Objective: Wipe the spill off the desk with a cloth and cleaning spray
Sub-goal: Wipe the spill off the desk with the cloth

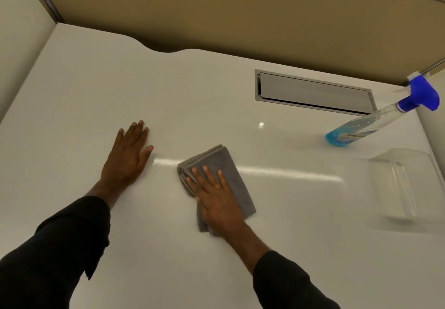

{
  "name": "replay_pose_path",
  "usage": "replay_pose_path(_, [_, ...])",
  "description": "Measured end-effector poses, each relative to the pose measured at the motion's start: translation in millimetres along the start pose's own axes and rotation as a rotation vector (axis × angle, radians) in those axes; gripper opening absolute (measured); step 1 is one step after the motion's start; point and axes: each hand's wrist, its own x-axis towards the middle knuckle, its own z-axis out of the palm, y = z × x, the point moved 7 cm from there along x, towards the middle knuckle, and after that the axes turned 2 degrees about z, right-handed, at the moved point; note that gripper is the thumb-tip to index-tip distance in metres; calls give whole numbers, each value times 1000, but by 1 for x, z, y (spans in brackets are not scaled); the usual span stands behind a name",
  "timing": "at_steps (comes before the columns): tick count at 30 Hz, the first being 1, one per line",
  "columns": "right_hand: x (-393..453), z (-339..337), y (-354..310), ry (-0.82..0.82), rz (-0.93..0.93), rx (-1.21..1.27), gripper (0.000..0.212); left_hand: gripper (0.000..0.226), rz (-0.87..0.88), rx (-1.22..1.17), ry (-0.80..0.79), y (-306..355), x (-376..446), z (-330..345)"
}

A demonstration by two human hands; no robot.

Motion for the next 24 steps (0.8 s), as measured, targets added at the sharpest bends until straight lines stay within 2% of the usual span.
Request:
replay_pose_path(6, [-35,-2,8,37,-1,-6,63,62,-2,-22,3,-1,1,1])
replay_pose_path(11, [-28,-10,6,-61,30,57,57,63,-3,-19,-13,-2,0,2])
replay_pose_path(14, [-27,-31,14,23,47,210,51,65,-11,-17,-31,-2,0,2])
replay_pose_path(17, [-30,-63,48,248,287,409,43,66,-12,-6,-36,1,-1,0])
replay_pose_path(19, [-29,-77,71,327,452,444,40,68,-12,-2,-37,2,-1,0])
replay_pose_path(21, [-24,-84,88,322,551,446,40,69,-8,10,-42,3,-1,0])
replay_pose_path(24, [-15,-84,106,221,679,496,42,71,-24,-4,-31,8,-9,2])
